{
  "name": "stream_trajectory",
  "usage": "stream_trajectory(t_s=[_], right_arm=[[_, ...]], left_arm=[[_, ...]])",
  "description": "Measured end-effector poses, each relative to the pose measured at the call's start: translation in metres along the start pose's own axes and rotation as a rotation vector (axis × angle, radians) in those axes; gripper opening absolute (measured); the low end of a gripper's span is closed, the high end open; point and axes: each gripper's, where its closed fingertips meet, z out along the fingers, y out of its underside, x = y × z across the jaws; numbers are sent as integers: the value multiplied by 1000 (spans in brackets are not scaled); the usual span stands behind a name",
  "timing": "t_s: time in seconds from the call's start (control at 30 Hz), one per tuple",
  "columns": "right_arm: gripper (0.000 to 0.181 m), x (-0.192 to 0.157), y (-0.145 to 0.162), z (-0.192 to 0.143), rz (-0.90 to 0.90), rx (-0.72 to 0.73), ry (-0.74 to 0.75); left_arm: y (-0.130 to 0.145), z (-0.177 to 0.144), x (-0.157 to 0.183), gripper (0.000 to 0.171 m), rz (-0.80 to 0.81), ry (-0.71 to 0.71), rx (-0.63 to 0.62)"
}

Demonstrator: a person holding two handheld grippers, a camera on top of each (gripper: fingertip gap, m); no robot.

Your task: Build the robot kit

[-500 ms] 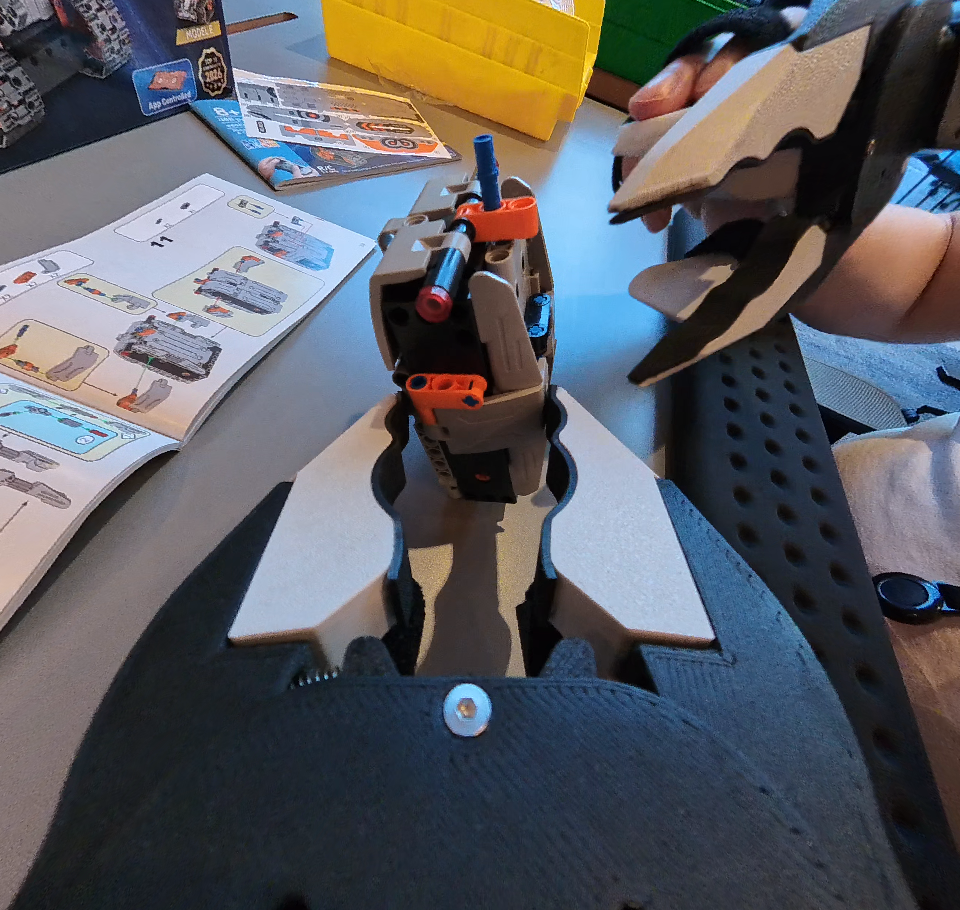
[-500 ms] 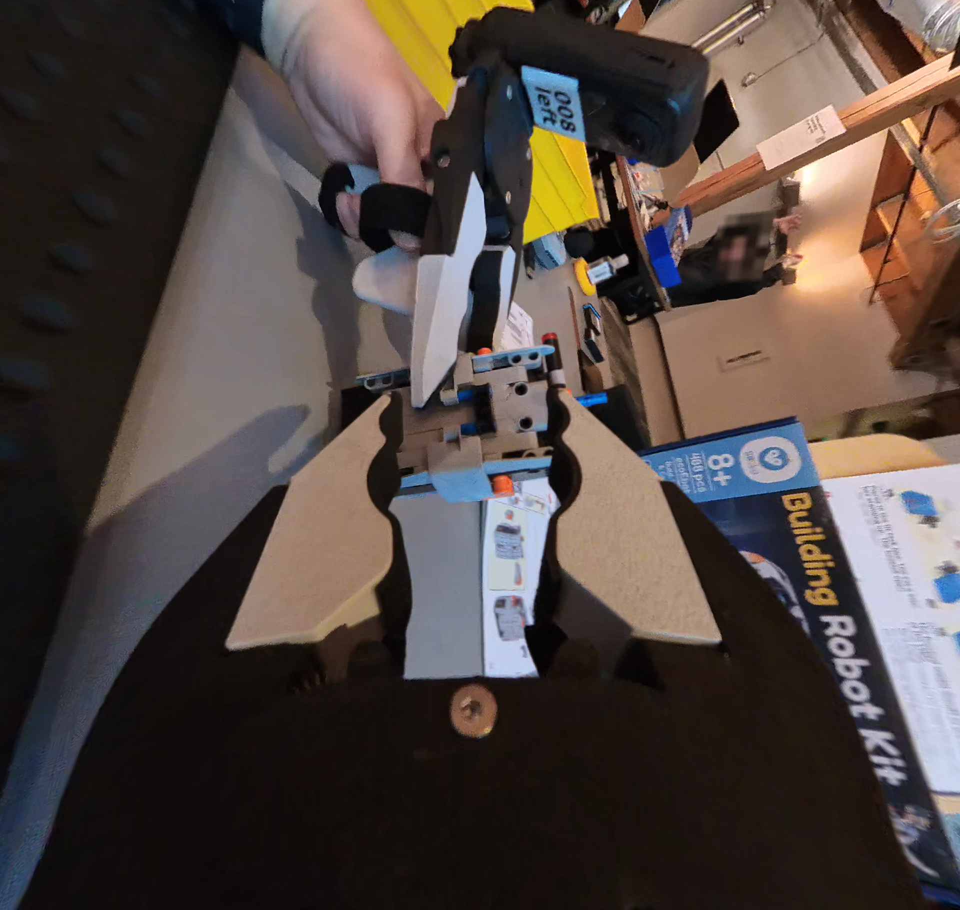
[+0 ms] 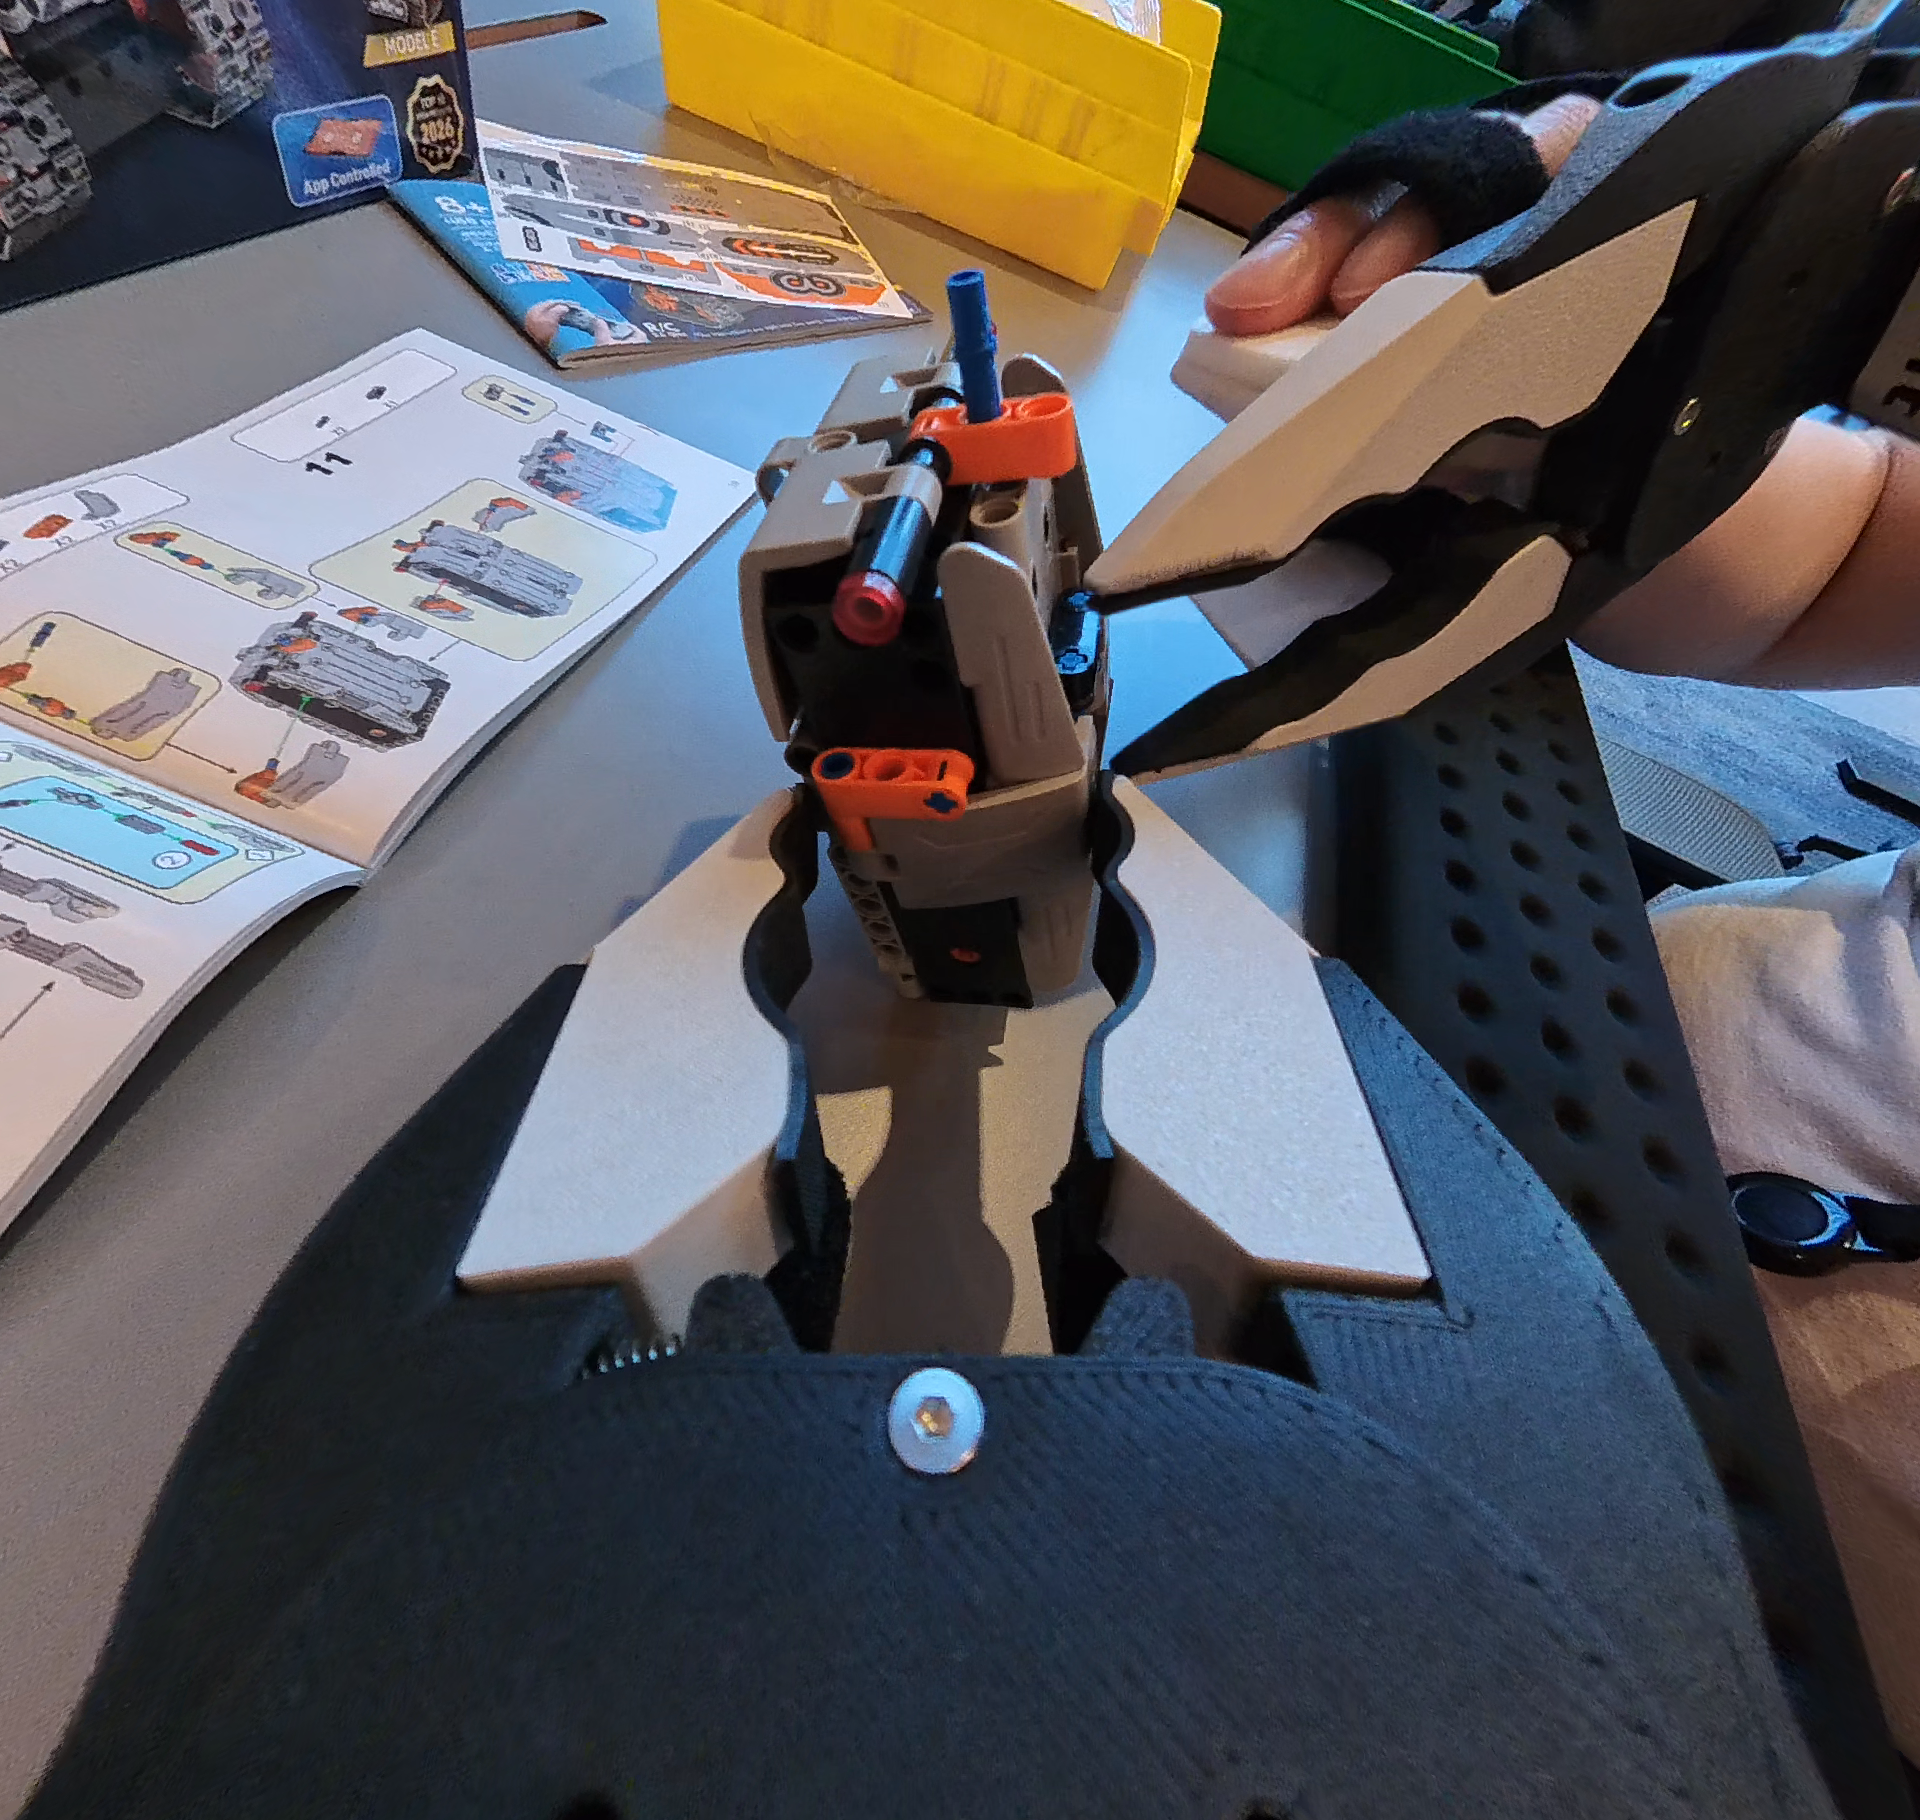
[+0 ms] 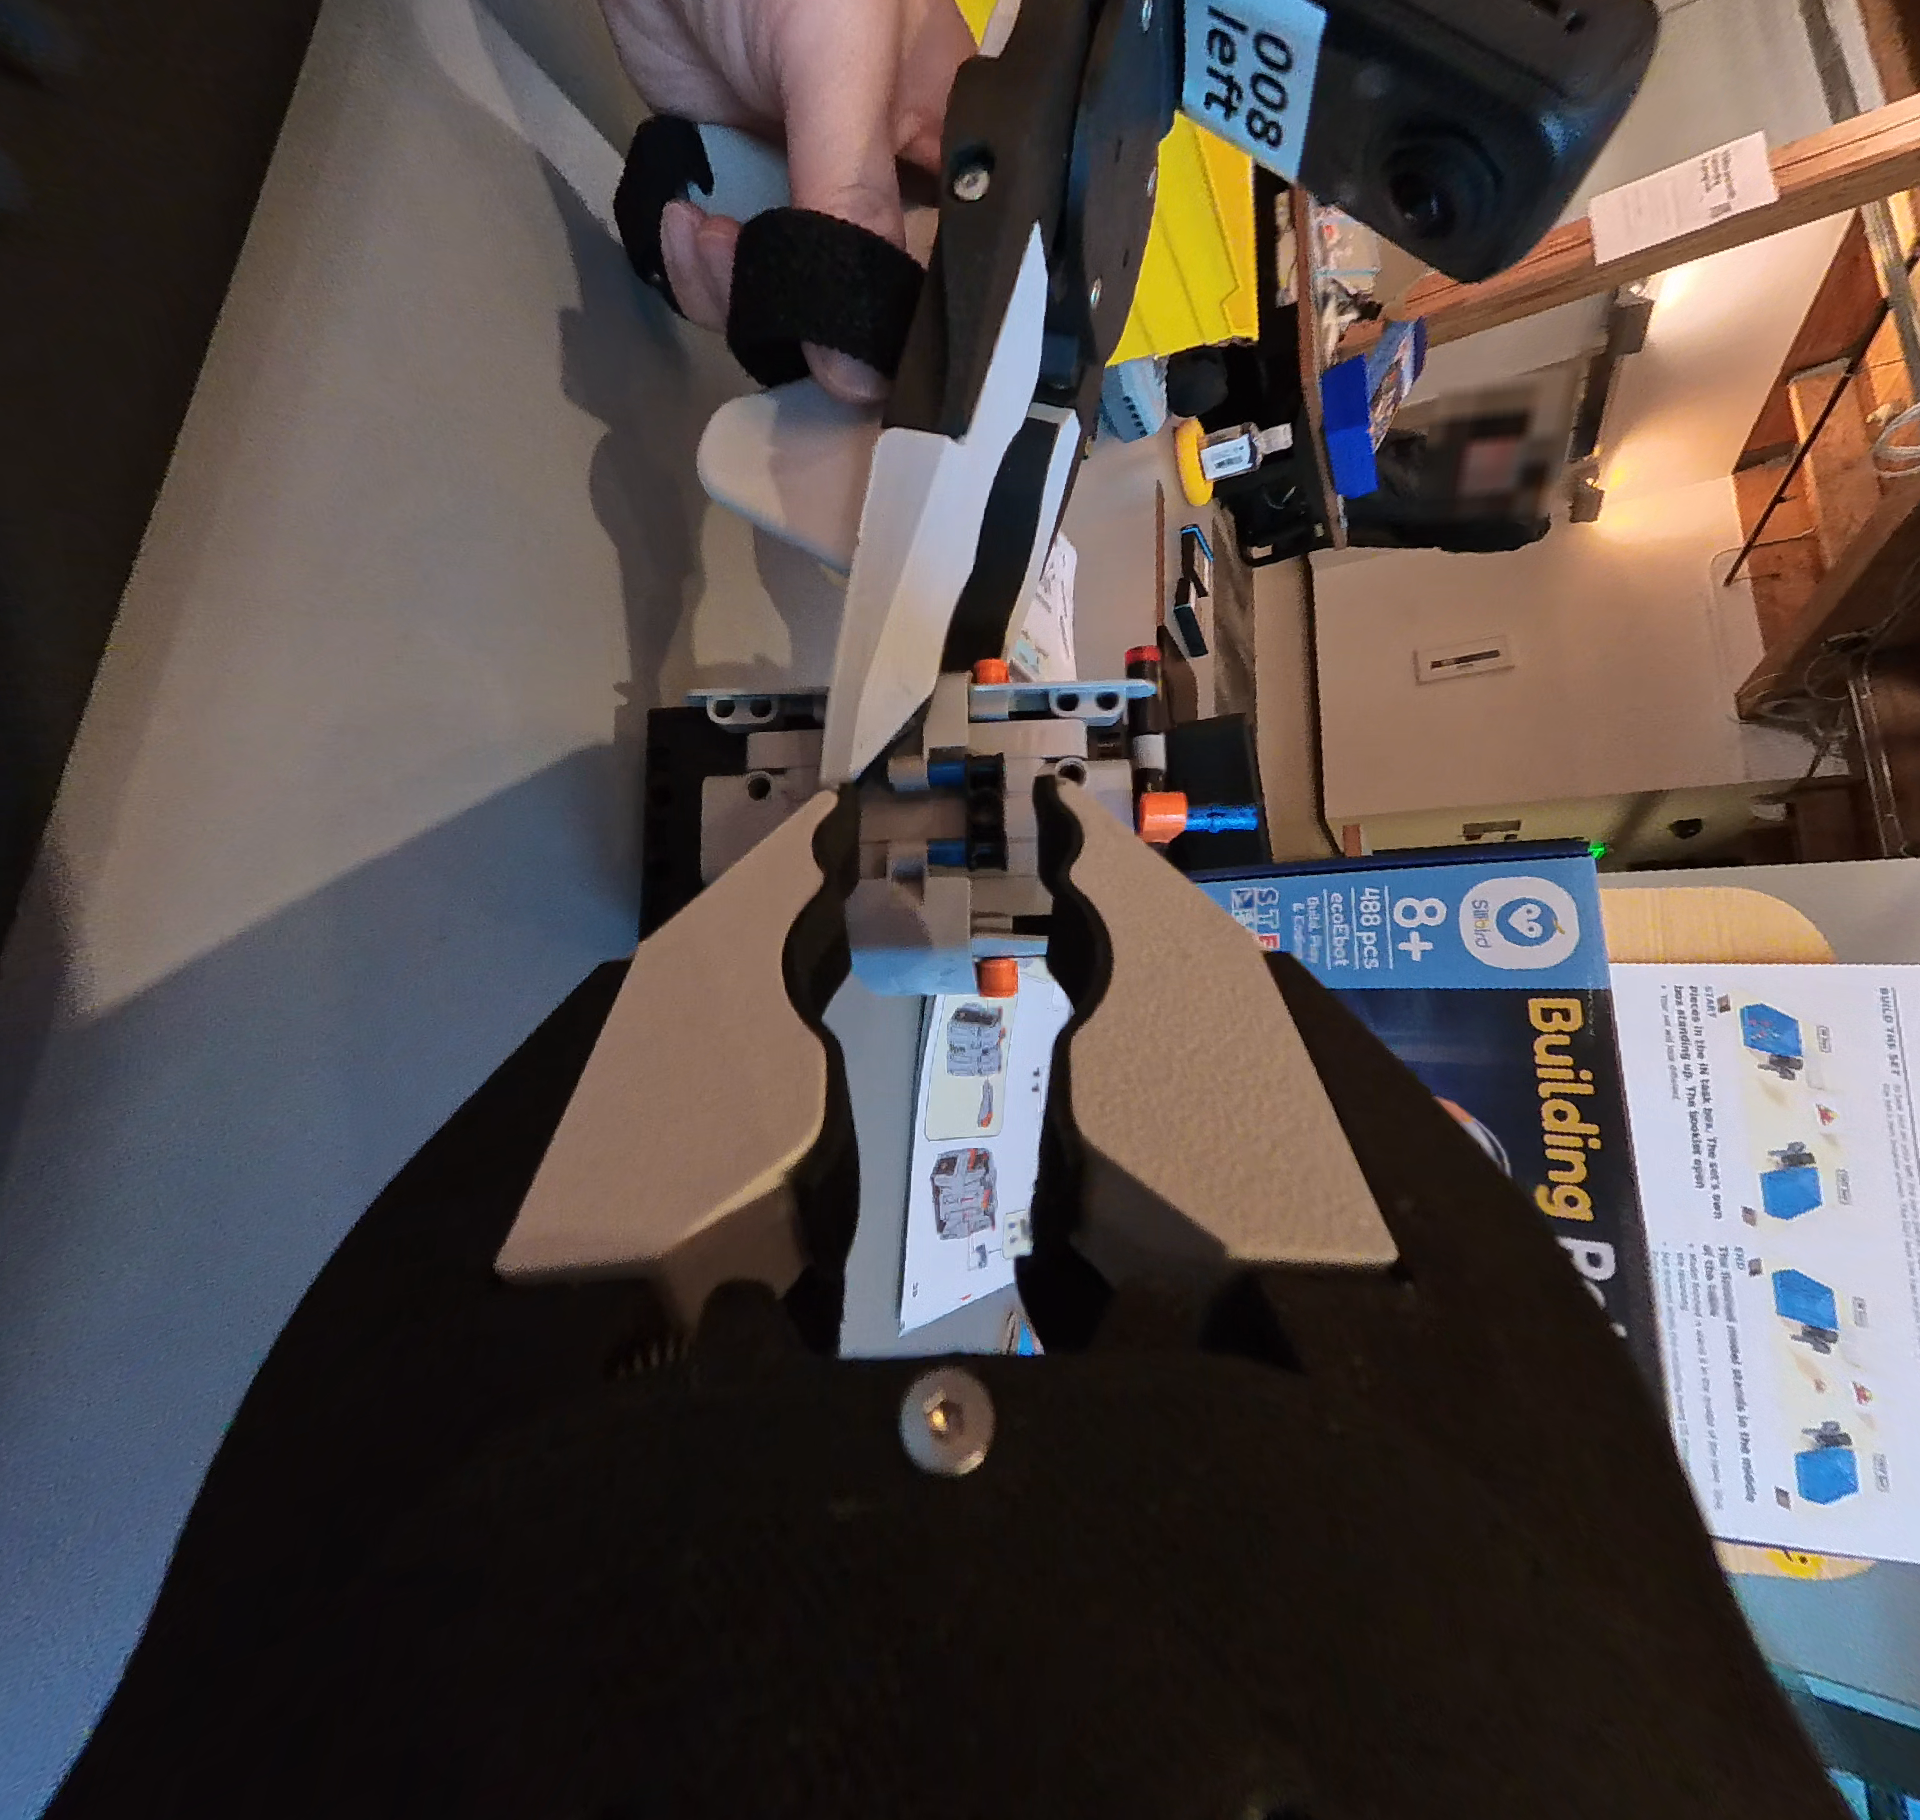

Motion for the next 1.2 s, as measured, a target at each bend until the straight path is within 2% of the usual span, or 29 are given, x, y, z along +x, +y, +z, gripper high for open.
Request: stream_trajectory(t_s=[0.4, 0.53, 0.6, 0.7, 0.77, 0.83, 0.9, 1.0, 1.2], right_arm=[[32, 3, 6, 2, 9, -30, -21], [34, 13, 2, -9, 29, 8, 48], [37, 28, 2, -25, 205, 95, 108], [52, 45, 25, -37, 670, 230, 53], [62, 42, 37, -28, 1028, 289, -125], [71, 30, 40, -17, 1247, 310, -308], [70, 15, 37, -10, 1320, 335, -414], [54, -3, 31, -2, 1378, 333, -514], [44, -8, 35, 1, 1387, 315, -542]], left_arm=[[0, 0, 0, 53, 9, -1, 2], [0, 0, 0, 52, 0, 0, 0], [0, 0, 0, 52, -2, 2, 0], [0, 0, 1, 52, 14, 3, -2], [0, 0, 1, 52, 20, 4, -3], [0, 0, 1, 52, 18, 5, -2], [0, 0, 0, 52, 13, 4, 2], [0, 0, 0, 52, 6, 9, 8], [0, 0, 0, 53, -1, 21, 11]])
